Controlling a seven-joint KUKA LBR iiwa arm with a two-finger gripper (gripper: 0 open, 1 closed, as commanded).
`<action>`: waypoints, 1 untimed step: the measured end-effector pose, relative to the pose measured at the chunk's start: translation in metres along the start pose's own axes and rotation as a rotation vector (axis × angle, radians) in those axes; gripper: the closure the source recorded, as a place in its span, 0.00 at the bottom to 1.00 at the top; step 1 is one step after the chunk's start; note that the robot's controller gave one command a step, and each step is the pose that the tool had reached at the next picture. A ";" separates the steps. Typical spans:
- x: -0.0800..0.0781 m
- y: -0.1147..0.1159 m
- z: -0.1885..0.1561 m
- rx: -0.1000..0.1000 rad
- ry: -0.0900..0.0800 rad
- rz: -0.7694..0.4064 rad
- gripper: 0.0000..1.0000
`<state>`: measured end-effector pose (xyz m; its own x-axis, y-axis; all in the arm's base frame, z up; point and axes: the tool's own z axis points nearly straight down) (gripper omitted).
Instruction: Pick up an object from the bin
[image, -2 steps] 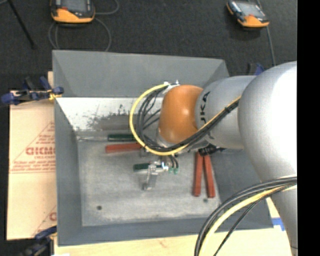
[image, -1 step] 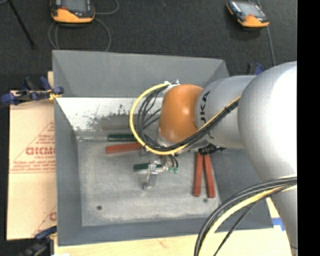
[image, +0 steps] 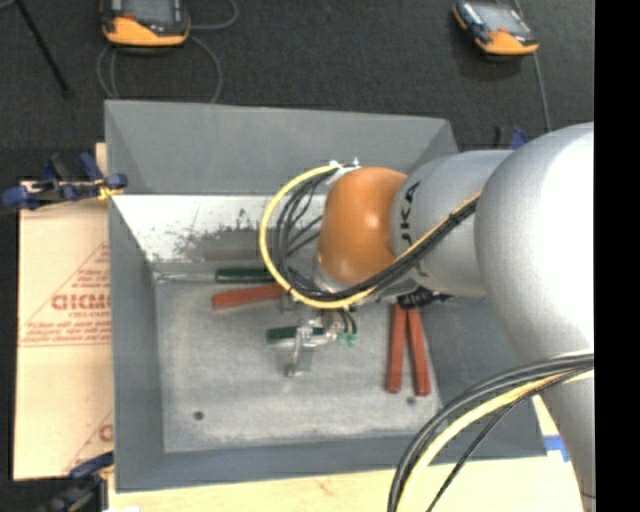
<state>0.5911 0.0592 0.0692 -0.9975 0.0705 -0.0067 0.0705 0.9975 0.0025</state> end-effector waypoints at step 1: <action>0.000 0.000 -0.001 0.000 0.000 0.002 1.00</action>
Offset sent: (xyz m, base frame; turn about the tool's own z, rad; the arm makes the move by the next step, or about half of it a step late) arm 0.0000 0.0000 0.0000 0.0000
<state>0.5914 0.0592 0.0700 -0.9974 0.0724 -0.0069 0.0724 0.9974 0.0027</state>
